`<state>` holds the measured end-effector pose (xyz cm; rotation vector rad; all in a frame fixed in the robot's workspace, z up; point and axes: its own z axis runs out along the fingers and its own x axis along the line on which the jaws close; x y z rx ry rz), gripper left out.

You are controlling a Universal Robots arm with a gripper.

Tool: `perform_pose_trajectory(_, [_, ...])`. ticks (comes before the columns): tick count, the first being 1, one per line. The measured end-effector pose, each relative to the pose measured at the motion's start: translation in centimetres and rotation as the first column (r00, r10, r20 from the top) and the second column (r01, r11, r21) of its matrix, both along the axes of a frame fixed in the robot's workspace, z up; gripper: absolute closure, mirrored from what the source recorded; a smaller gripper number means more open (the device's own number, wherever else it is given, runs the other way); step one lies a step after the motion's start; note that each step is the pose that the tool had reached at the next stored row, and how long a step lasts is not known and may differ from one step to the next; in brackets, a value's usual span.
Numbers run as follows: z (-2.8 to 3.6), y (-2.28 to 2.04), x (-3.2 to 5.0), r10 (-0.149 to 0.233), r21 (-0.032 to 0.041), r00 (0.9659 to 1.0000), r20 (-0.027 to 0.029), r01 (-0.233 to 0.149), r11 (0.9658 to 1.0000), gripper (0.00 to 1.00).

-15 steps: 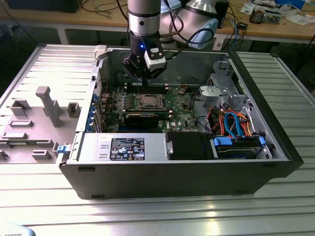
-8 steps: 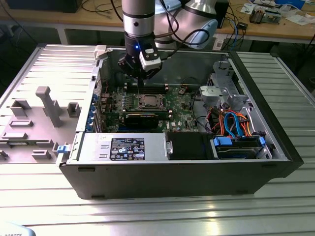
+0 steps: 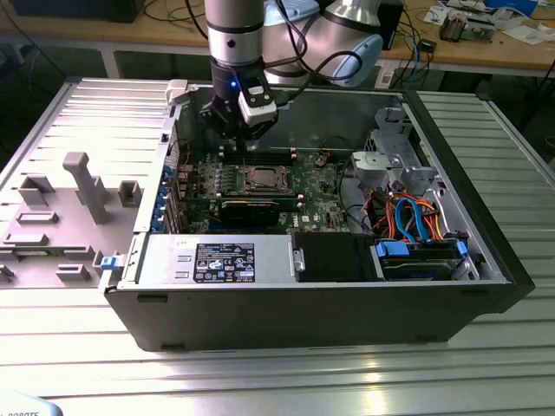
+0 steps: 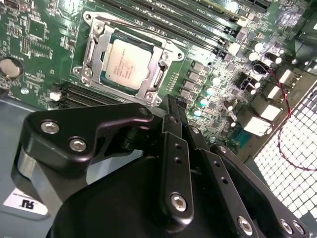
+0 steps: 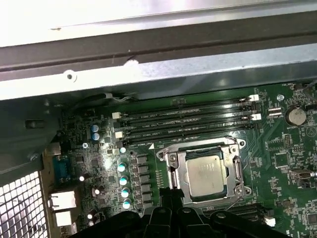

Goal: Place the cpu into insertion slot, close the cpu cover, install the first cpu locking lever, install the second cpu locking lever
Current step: 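Install the first cpu locking lever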

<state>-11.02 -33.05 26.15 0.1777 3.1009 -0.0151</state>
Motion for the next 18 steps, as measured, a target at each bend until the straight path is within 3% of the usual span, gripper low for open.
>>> perform_pose_trajectory(2, [-0.08,0.00,-0.02,0.074,-0.0001,0.9972,-0.0001,-0.074,0.9972,0.89])
perform_pose_trajectory(3, [-0.12,0.00,-0.20,0.088,0.0002,0.9961,0.0002,-0.088,0.9961,0.89])
perform_pose_trajectory(8, [-0.18,0.00,-1.34,0.091,0.0021,0.9958,0.0002,-0.091,0.9958,0.89])
perform_pose_trajectory(11, [-0.29,0.03,-1.58,0.092,0.0031,0.9958,0.0002,-0.092,0.9958,0.89])
perform_pose_trajectory(14, [-0.32,0.51,-1.58,0.094,0.0031,0.9956,0.0008,-0.094,0.9956,0.89])
perform_pose_trajectory(17, [-0.32,1.61,-1.59,0.097,0.0030,0.9952,0.0020,-0.098,0.9952,0.89])
perform_pose_trajectory(18, [-0.32,1.80,-1.59,0.100,0.0030,0.9949,0.0023,-0.100,0.9949,0.89])
